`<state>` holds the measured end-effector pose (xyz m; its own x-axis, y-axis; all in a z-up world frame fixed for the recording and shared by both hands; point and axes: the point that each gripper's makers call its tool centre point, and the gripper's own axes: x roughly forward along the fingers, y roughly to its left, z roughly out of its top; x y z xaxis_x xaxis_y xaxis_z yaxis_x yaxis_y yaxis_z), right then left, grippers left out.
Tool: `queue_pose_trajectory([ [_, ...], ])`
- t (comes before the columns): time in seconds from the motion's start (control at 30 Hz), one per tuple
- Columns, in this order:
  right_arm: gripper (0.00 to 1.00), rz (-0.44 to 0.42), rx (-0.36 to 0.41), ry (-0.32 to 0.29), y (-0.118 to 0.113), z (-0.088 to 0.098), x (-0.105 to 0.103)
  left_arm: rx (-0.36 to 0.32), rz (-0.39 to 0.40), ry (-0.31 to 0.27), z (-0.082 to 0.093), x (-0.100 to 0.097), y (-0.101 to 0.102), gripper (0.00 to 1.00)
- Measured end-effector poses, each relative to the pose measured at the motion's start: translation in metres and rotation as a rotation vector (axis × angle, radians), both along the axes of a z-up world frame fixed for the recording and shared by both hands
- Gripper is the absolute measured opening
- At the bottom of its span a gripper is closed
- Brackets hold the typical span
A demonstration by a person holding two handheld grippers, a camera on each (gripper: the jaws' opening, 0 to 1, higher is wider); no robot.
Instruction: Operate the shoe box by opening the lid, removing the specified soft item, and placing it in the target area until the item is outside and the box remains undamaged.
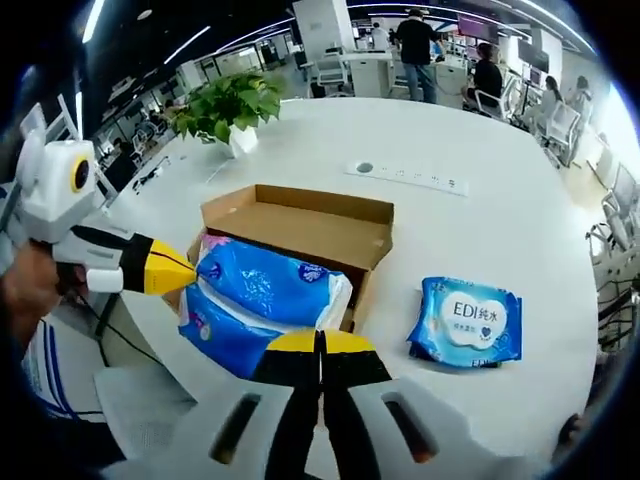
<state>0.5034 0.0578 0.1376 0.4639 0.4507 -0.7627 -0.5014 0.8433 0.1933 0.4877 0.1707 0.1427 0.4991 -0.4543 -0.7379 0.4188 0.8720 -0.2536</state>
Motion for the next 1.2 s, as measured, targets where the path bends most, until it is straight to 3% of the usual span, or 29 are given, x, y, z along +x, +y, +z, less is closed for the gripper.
queue_pose_trajectory([
  [0.63,0.00,-0.104,-0.005,0.005,-0.104,-0.014,0.010,-0.015,-0.114,0.017,-0.009,0.011,-0.104,0.00],
  [1.2,0.00,-0.159,-0.010,0.025,-0.190,-0.027,0.021,-0.042,-0.169,0.044,-0.024,0.030,-0.194,0.00],
])
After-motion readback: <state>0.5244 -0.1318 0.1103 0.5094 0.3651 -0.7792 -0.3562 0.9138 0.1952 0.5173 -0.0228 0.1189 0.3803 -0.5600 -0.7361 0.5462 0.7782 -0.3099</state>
